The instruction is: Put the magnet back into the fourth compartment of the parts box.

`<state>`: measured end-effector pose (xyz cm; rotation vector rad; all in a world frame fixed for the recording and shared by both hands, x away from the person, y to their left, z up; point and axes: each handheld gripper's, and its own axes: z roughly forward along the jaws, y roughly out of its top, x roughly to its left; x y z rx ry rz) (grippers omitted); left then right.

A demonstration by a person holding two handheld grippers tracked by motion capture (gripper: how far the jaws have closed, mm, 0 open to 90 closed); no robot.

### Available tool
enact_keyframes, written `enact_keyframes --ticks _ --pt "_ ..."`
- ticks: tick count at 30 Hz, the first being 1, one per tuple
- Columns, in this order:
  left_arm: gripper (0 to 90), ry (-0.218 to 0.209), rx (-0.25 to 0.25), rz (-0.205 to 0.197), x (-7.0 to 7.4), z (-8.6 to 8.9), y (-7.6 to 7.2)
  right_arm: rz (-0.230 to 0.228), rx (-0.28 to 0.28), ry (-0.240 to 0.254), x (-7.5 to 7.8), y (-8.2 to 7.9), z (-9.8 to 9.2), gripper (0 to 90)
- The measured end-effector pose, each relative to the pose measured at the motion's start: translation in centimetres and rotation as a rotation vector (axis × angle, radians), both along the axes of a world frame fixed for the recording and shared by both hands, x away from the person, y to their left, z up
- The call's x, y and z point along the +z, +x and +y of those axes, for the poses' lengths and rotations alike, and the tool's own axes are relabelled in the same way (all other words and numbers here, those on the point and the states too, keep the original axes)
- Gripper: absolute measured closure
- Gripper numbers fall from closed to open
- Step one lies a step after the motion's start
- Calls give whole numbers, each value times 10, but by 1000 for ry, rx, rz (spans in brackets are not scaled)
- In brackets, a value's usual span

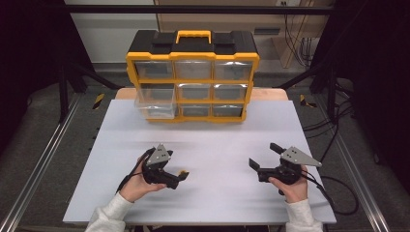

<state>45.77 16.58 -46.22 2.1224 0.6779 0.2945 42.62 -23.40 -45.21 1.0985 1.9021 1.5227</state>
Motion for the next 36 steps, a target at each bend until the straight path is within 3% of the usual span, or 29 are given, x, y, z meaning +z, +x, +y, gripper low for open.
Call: enact_keyframes --ticks 7,15,20,27,36 --pt "53 0 8 22 -9 -6 0 -2 3 -3 -1 0 0 7" --pt "127 60 38 63 -16 -8 0 1 4 -5 -1 0 1 7" --pt "194 97 43 101 -17 -11 0 1 4 -5 -1 0 1 7" --pt "306 169 39 126 -22 -18 0 1 5 -6 -1 0 1 7" --pt "448 182 56 138 -25 -18 1 1 6 -3 -1 -1 1 7"
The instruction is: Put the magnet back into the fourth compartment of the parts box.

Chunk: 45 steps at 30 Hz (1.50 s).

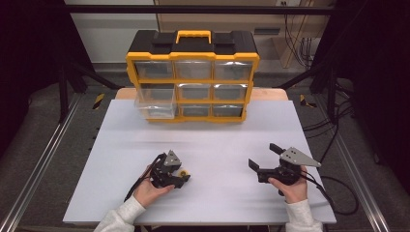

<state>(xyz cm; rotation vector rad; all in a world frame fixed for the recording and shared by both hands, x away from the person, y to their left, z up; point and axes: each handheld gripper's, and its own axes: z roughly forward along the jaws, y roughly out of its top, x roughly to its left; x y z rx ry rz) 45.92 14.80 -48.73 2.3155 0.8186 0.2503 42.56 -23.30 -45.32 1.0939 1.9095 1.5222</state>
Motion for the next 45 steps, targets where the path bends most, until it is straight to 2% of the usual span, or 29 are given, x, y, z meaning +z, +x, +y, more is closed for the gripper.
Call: enact_keyframes --ticks 8,18,25,36,45 --pt "537 6 5 3 1 1 0 0 0 0 0 0 0 7" --pt "615 44 -5 -9 3 -3 -2 0 0 0 0 0 0 7" --pt "625 52 3 1 3 -4 -2 -1 0 2 0 0 0 7" --pt "628 57 -3 -11 4 -4 -2 -1 1 1 0 0 0 7" --pt "628 35 -1 -20 12 -1 -5 -1 2 -1 0 0 0 7"
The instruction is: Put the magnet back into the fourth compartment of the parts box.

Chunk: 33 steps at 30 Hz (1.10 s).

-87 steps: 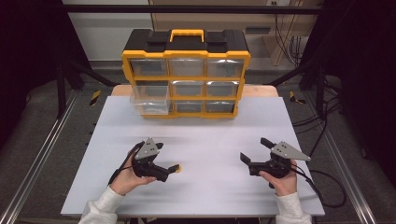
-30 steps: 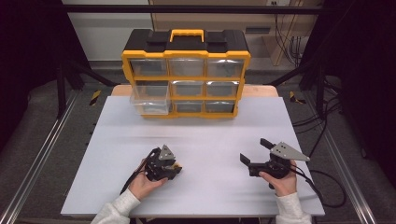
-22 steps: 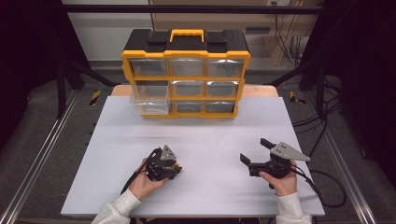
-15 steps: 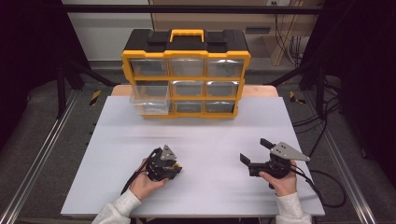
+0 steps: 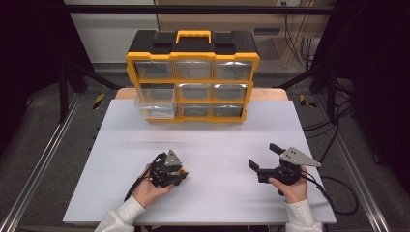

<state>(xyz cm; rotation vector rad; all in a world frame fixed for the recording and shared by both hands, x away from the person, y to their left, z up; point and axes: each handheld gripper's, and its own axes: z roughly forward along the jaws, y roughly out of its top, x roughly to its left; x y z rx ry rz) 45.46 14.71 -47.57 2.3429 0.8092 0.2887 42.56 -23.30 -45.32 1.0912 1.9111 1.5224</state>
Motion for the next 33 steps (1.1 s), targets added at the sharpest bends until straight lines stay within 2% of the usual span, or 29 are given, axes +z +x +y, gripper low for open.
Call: enact_keyframes --ticks 21,33 --pt "628 -77 20 -51 35 19 -2 -4 -2 -1 1 0 -1 6" --pt "628 -116 33 -114 64 30 2 -3 -4 -4 0 0 0 6"
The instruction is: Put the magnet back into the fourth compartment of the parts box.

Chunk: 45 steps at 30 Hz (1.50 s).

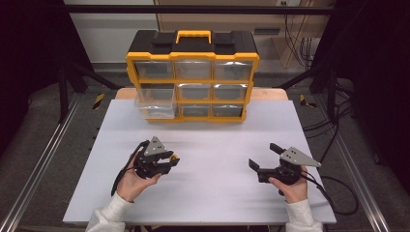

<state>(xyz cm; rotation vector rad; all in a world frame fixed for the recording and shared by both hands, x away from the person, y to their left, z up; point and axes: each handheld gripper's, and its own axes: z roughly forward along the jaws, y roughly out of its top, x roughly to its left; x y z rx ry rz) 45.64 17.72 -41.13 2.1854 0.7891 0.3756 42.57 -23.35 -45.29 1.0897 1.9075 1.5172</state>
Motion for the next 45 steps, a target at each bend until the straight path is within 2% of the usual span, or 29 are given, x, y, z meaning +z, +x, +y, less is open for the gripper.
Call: enact_keyframes --ticks 5,20,45 --pt "629 -22 11 -21 12 6 4 -1 -1 0 0 0 0 6" --pt "629 -42 11 -68 46 8 15 1 -2 -2 -1 0 1 6" --pt "629 -43 32 -113 93 13 36 2 -1 -3 -1 1 0 6"
